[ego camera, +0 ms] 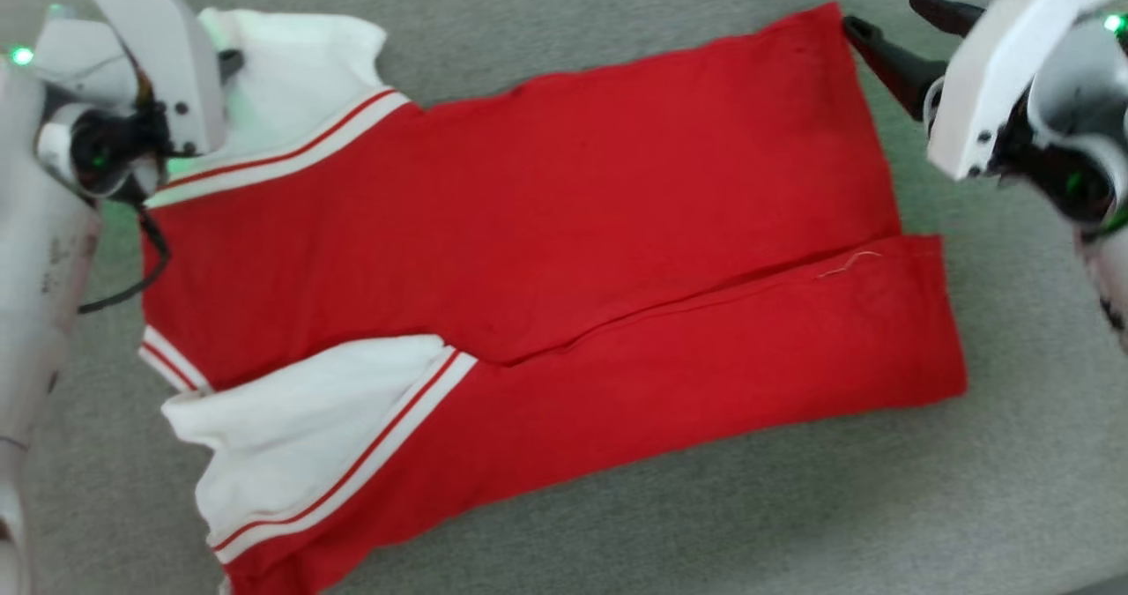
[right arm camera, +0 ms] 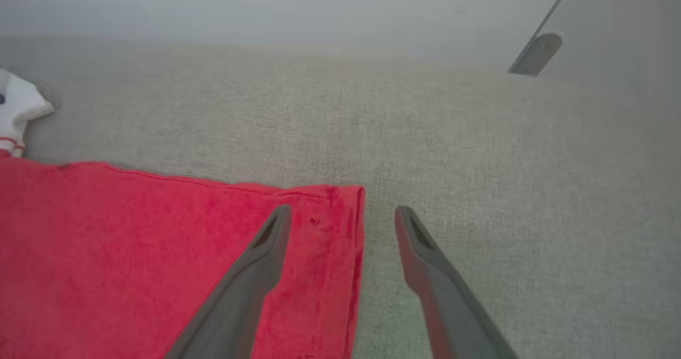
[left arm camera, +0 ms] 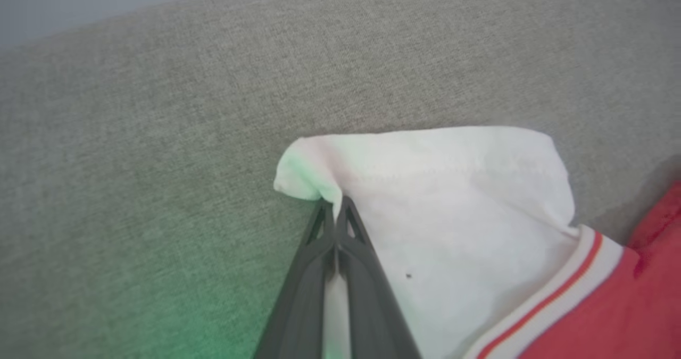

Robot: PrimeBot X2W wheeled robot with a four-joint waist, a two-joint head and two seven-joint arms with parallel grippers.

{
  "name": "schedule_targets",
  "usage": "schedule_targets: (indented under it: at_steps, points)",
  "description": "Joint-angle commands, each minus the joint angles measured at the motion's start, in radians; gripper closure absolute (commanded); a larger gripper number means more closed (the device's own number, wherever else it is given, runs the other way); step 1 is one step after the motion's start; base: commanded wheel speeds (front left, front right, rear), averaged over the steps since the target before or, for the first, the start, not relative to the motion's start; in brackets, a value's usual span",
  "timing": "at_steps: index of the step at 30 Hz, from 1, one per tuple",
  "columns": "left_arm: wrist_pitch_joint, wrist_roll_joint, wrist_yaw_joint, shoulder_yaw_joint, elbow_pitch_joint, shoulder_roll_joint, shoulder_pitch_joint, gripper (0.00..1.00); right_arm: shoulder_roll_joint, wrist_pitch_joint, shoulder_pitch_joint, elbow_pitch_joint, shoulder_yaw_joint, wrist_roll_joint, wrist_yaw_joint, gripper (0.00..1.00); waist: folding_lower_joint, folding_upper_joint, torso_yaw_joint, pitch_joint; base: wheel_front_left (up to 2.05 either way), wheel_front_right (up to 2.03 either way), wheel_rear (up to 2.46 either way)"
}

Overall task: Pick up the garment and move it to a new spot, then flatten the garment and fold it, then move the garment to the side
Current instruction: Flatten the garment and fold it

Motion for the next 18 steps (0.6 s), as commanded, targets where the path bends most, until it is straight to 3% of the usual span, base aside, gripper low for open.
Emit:
schedule_targets:
  at_steps: [1,6,13,14,15,18]
  points:
    - [-0.003,-0.015,-0.009,-0.013,-0.003,-0.018,0.009,1.0,0.01,0.061,-0.031,0.046,0.019,0.025,-0.001,0.0,0.0,-0.0001,0.037,0.021,0.0,0.0,0.0]
    - [-0.021,-0.053,-0.007,-0.048,-0.033,-0.028,0.003,1.0,0.025,0.239,-0.135,0.199,0.059,0.07,-0.001,0.0,0.0,-0.0001,0.077,0.035,0.0,0.0,0.0]
    - [-0.069,-0.097,-0.007,-0.098,-0.059,-0.047,-0.014,1.0,0.038,0.221,-0.187,0.355,0.085,0.042,-0.001,0.0,0.0,-0.0001,0.123,0.052,0.0,0.0,0.0]
    - [-0.077,-0.103,-0.007,-0.107,-0.061,-0.051,-0.012,1.0,0.041,0.222,-0.179,0.368,0.098,0.039,-0.001,0.56,0.0,-0.0001,0.127,0.051,0.0,0.0,0.0]
    - [-0.085,-0.11,-0.007,-0.118,-0.064,-0.054,-0.008,1.0,0.043,0.227,-0.173,0.375,0.115,0.04,0.0,1.0,0.0,-0.0001,0.131,0.049,0.0,0.0,0.0]
    - [-0.116,-0.139,-0.007,-0.133,-0.069,-0.058,0.007,1.0,0.039,0.223,-0.16,0.387,0.144,0.058,0.0,1.0,0.0,-0.0001,0.143,0.035,0.0,0.0,0.0]
